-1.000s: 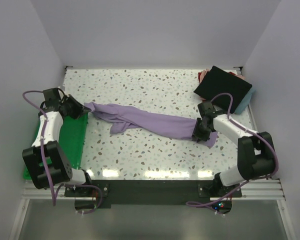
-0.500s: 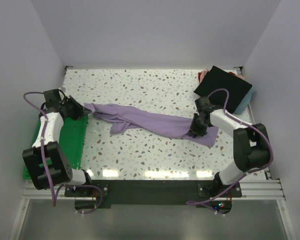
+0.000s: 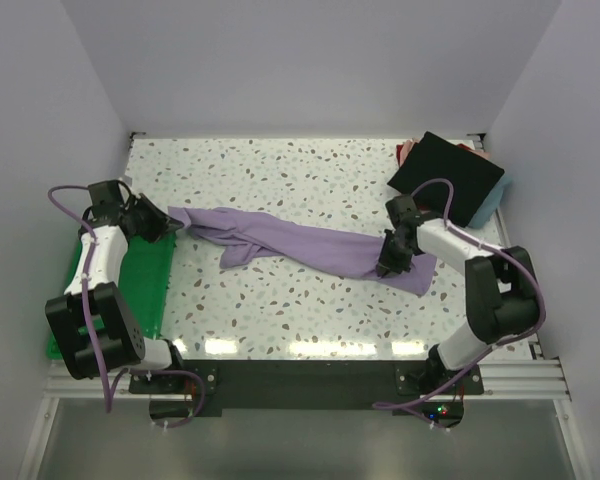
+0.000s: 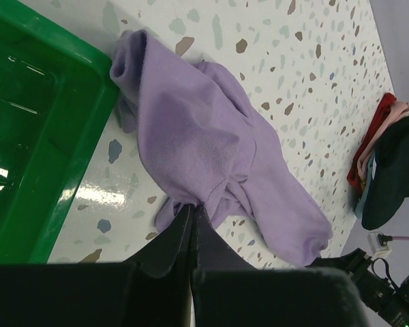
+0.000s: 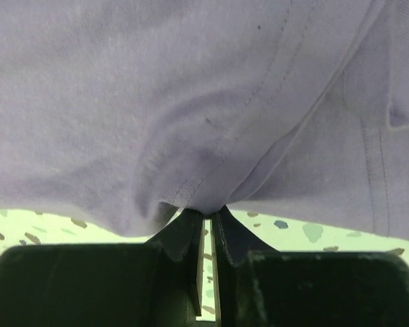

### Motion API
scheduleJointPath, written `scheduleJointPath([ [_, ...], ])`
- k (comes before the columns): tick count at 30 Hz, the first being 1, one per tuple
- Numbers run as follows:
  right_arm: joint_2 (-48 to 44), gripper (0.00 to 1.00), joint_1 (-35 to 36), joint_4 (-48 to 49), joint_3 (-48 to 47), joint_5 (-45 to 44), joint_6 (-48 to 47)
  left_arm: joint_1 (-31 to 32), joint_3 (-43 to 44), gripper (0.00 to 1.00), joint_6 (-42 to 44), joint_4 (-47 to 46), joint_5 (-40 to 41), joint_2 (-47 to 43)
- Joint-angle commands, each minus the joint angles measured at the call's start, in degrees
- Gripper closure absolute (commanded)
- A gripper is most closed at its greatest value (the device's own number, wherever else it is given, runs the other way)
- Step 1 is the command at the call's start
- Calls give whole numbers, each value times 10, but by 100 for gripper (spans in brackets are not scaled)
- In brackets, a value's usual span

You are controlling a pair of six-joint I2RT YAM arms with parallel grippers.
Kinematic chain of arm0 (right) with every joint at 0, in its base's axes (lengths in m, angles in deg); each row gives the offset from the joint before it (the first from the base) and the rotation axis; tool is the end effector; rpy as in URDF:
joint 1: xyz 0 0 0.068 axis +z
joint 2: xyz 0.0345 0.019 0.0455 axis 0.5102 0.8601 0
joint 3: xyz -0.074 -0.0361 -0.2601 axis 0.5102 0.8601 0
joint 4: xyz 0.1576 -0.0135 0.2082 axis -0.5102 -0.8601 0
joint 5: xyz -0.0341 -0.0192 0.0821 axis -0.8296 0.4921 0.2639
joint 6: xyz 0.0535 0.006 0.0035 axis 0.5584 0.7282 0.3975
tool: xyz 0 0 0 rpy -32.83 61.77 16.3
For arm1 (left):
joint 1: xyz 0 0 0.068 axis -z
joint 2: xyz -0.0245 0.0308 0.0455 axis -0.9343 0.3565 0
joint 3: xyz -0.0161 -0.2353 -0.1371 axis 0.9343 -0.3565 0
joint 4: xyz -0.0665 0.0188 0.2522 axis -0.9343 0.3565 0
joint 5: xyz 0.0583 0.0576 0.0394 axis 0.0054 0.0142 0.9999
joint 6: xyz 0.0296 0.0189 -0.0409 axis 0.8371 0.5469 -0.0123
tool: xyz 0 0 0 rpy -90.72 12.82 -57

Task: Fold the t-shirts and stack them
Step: Flatten the tshirt out

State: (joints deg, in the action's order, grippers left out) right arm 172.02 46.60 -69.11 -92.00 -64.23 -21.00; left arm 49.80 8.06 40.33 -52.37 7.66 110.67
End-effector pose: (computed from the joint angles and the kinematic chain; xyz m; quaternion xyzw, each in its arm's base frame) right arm 0.2765 0.0798 0.1675 0.1715 0.9758 0.0705 0.1163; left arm 0.2746 0.0783 0.2419 -0.3549 0.8466 -0.2757 0.2852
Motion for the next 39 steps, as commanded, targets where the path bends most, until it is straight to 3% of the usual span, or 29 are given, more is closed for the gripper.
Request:
scheduleJointPath([
  [1, -46, 92, 4, -36, -30, -4, 6, 2, -11, 100, 14, -23, -8, -4],
  [12, -191, 90, 5, -158, 17, 10, 11, 2, -22, 100, 21, -22, -7, -4],
  [19, -275, 75, 14, -191, 91, 16, 15, 2, -29, 100, 25, -20, -6, -5],
  [27, -256, 70, 20, -114, 126, 18, 26, 3, -35, 100, 31, -16, -11, -9],
  [39, -140, 67, 81, -14, 106, -27, 71, 3, -35, 100, 43, -6, -8, -12],
])
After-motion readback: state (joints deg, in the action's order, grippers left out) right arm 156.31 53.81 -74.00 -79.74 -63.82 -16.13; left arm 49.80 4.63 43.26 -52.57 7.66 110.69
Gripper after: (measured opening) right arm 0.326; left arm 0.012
